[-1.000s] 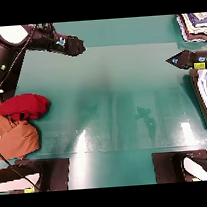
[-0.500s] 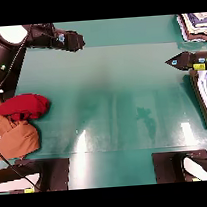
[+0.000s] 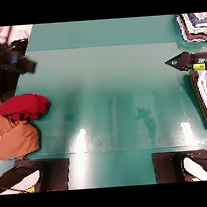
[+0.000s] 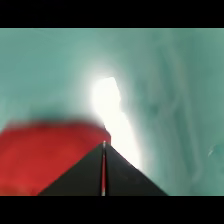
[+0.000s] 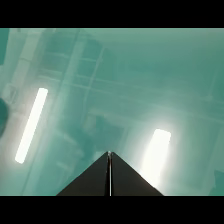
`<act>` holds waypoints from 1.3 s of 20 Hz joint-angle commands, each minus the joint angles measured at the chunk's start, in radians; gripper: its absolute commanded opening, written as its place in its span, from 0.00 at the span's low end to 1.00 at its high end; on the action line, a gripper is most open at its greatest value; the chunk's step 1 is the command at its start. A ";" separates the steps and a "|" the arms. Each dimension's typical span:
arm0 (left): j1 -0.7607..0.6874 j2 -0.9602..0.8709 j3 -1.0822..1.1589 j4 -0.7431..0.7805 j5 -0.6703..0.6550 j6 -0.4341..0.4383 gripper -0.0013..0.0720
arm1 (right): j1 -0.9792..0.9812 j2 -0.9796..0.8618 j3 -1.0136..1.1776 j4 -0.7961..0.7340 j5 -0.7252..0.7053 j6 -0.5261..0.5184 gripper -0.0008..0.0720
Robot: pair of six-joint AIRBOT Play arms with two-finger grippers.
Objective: Fold the shirts.
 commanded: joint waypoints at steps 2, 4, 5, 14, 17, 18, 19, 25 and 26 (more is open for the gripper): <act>0.251 0.114 -0.240 0.053 -0.087 -0.044 0.56 | 0.000 0.001 0.000 0.000 -0.003 0.000 0.03; 0.316 0.113 -0.361 0.051 -0.011 -0.134 0.98 | 0.000 0.000 0.000 0.000 -0.003 0.000 0.03; 0.332 0.111 -0.417 0.049 0.045 -0.148 0.98 | 0.000 0.000 0.000 0.000 -0.003 0.000 0.03; 0.341 0.019 -0.672 -0.065 0.467 -0.258 0.88 | 0.000 0.000 0.000 0.001 -0.002 0.001 0.03; 0.341 0.021 -0.671 -0.125 0.509 -0.261 0.21 | 0.000 0.000 0.000 0.000 -0.007 0.001 0.03; 0.341 0.021 -0.668 -0.144 0.504 -0.259 0.06 | 0.000 0.001 0.000 0.001 -0.008 0.001 0.03; 0.341 0.023 -0.651 -0.174 0.481 -0.258 0.05 | 0.000 0.000 0.000 0.001 -0.009 0.001 0.03; 0.259 0.203 -0.254 -0.355 0.400 -0.126 0.05 | -0.014 0.003 0.122 0.086 -0.085 0.001 0.03; 0.188 0.234 -0.151 -0.332 0.399 -0.126 0.05 | -0.014 0.003 0.169 0.084 -0.112 0.000 0.03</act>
